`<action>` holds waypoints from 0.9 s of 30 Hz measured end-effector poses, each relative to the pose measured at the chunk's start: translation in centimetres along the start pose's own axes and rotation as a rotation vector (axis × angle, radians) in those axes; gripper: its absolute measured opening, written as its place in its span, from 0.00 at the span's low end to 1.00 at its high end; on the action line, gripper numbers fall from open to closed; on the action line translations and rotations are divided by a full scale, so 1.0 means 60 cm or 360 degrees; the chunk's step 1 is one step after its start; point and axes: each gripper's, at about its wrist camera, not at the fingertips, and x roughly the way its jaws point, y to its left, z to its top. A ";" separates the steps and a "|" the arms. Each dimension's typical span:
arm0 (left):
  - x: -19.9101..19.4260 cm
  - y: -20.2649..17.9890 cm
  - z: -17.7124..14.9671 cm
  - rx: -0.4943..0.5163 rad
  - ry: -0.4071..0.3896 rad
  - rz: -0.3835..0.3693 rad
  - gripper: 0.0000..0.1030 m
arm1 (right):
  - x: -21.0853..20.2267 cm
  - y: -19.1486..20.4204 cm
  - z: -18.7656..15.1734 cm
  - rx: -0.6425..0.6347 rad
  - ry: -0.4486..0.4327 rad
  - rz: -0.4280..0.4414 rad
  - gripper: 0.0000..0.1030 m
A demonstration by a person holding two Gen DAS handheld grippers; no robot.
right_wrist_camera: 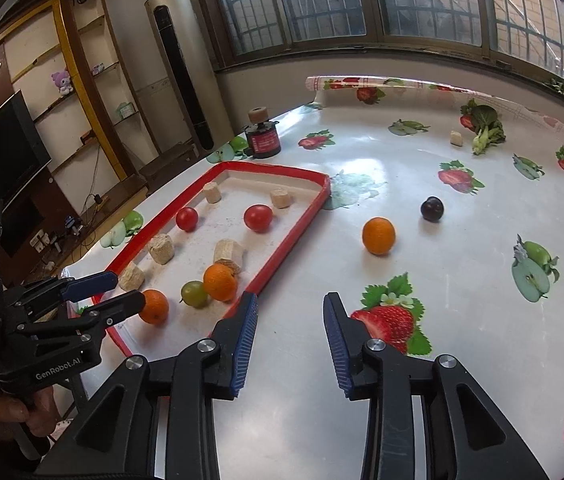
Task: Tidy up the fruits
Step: 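Open the left gripper over the tray while the right releases its orange inside, then move both open grippers from the tray toward the last orange and dark plum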
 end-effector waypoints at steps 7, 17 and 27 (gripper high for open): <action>-0.015 -0.034 0.010 0.0060 -0.0028 -0.0033 0.51 | -0.034 -0.035 -0.010 0.0032 -0.0039 -0.0055 0.38; -0.022 -0.072 0.019 0.0105 -0.0028 -0.0094 0.51 | -0.067 -0.068 -0.014 0.0067 -0.0087 -0.0097 0.38; -0.013 -0.114 0.031 0.0138 0.0005 -0.0184 0.51 | -0.074 -0.103 -0.020 0.0113 -0.0085 -0.0135 0.38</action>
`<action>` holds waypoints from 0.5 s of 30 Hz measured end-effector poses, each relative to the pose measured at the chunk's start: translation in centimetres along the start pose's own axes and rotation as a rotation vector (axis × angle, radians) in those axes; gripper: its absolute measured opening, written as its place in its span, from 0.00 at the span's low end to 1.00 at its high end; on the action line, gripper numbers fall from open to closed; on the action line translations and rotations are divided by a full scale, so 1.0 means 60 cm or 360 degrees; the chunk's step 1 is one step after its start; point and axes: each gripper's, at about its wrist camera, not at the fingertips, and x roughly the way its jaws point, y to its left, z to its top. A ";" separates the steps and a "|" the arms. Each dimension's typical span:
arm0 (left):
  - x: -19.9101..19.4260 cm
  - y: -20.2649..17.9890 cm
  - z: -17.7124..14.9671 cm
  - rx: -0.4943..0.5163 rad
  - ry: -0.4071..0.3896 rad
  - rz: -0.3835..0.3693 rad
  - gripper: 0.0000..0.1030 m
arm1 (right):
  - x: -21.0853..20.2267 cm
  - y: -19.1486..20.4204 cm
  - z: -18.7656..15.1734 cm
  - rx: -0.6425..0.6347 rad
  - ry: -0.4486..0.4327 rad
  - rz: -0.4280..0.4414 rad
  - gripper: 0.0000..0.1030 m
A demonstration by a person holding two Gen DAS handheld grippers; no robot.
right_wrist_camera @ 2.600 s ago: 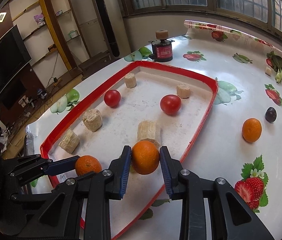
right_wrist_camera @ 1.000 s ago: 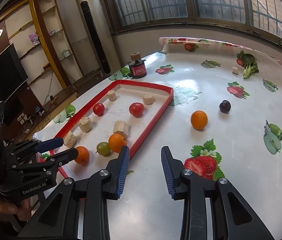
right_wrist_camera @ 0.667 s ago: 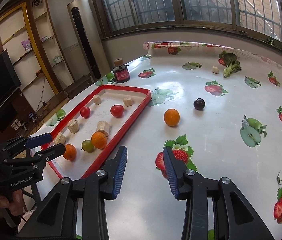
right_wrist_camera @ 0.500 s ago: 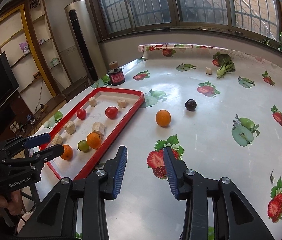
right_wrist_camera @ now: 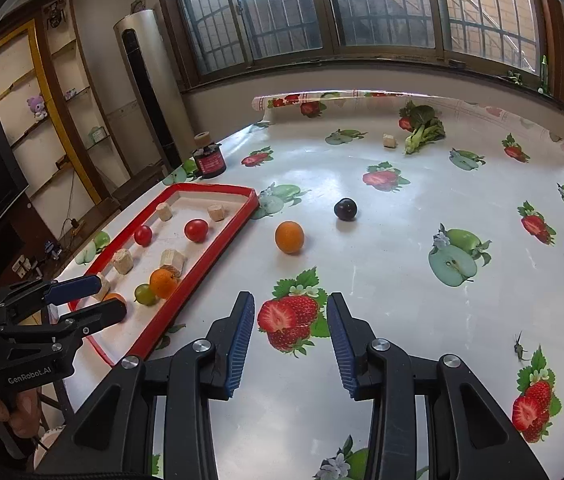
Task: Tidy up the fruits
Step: 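Move both open grippers from the tray toward the last orange and dark plum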
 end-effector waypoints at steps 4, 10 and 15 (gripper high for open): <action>0.012 -0.014 0.013 0.0006 0.0010 -0.0031 0.51 | 0.005 -0.015 0.004 0.0020 0.0006 -0.0013 0.38; 0.043 -0.029 0.038 -0.0029 0.0042 -0.0118 0.51 | 0.030 -0.039 0.026 0.0045 0.0022 -0.0021 0.38; 0.083 -0.039 0.059 -0.0049 0.0089 -0.0145 0.51 | 0.070 -0.061 0.052 0.0054 0.0055 -0.0024 0.38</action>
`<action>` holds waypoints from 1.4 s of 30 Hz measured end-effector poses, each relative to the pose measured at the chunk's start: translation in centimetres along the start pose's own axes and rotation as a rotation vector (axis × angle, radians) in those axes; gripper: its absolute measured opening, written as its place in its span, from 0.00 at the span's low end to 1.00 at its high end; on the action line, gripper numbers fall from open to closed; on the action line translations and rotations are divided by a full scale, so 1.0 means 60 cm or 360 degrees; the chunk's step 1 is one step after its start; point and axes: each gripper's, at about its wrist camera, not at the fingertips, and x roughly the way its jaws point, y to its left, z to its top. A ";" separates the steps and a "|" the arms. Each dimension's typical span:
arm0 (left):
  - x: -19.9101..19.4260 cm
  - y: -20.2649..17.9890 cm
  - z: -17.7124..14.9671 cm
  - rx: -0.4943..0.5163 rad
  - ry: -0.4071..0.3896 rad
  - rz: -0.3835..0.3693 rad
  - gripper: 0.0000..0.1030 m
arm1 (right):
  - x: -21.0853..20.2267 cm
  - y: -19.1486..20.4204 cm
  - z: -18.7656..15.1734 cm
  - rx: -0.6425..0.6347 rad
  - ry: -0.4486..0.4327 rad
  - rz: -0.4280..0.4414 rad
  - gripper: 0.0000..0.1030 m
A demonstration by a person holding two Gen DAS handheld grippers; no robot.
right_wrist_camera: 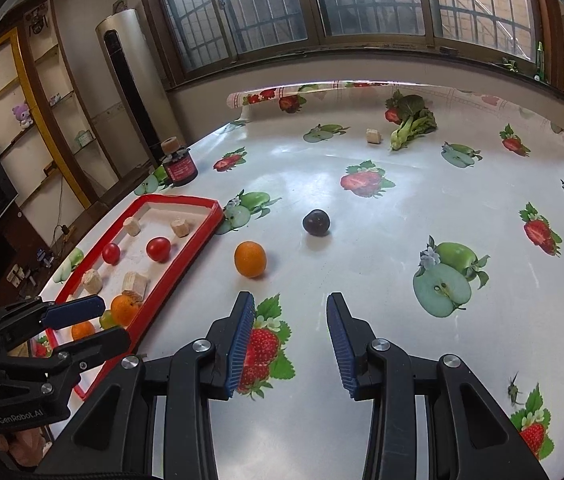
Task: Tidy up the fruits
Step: 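Move both open grippers from the tray toward the last orange and dark plum, then close the left gripper on the orange while the right grasps the dark plum, then carry the orange in the left gripper while the right carries the plum over the tray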
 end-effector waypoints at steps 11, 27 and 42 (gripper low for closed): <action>0.110 0.004 0.054 -0.0089 0.0150 0.0008 0.51 | 0.137 -0.021 0.078 -0.0021 0.0097 -0.0004 0.38; 0.209 -0.007 0.092 -0.0033 0.0155 0.0077 0.37 | 0.193 -0.077 0.088 0.0054 0.0125 -0.0059 0.25; 0.119 -0.004 0.051 -0.0022 0.0067 0.0062 0.30 | 0.066 -0.038 0.033 0.0044 0.0027 -0.0025 0.25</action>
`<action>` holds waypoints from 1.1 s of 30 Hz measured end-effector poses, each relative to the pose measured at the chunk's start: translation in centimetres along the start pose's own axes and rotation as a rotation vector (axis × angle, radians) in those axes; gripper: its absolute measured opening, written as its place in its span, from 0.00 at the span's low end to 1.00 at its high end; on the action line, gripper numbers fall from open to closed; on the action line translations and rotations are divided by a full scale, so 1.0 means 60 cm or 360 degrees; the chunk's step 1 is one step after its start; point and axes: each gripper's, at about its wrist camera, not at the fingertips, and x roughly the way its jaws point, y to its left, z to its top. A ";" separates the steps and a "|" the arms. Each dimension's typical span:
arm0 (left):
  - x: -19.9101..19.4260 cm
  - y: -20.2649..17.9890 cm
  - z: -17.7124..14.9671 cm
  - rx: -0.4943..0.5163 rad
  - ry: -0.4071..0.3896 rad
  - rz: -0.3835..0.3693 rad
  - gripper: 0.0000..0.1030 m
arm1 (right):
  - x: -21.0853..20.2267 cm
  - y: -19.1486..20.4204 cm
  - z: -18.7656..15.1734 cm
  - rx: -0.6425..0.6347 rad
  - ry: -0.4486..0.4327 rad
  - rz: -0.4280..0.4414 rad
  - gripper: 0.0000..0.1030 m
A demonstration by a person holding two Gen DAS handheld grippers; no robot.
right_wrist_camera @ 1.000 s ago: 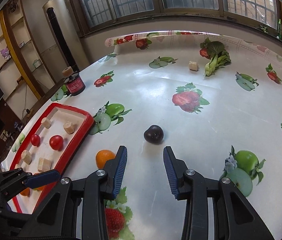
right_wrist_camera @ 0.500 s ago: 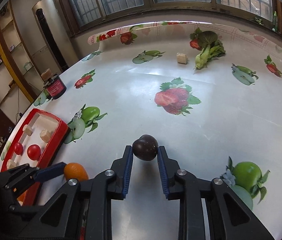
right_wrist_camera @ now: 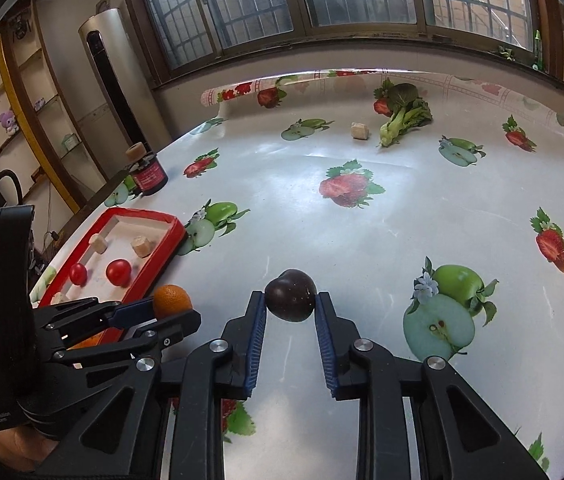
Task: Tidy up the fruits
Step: 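Carry the orange in the left gripper while the right carries the plum over the tray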
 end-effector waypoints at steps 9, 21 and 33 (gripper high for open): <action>-0.106 0.049 -0.040 -0.0051 -0.0184 0.0082 0.30 | -0.053 0.062 -0.039 -0.0052 -0.0036 0.0069 0.25; -0.195 0.134 -0.069 -0.0118 -0.0368 0.0290 0.30 | -0.103 0.172 -0.059 -0.0183 -0.0108 0.0186 0.25; -0.226 0.196 -0.089 -0.0197 -0.0415 0.0383 0.30 | -0.117 0.242 -0.038 -0.0282 -0.0156 0.0227 0.25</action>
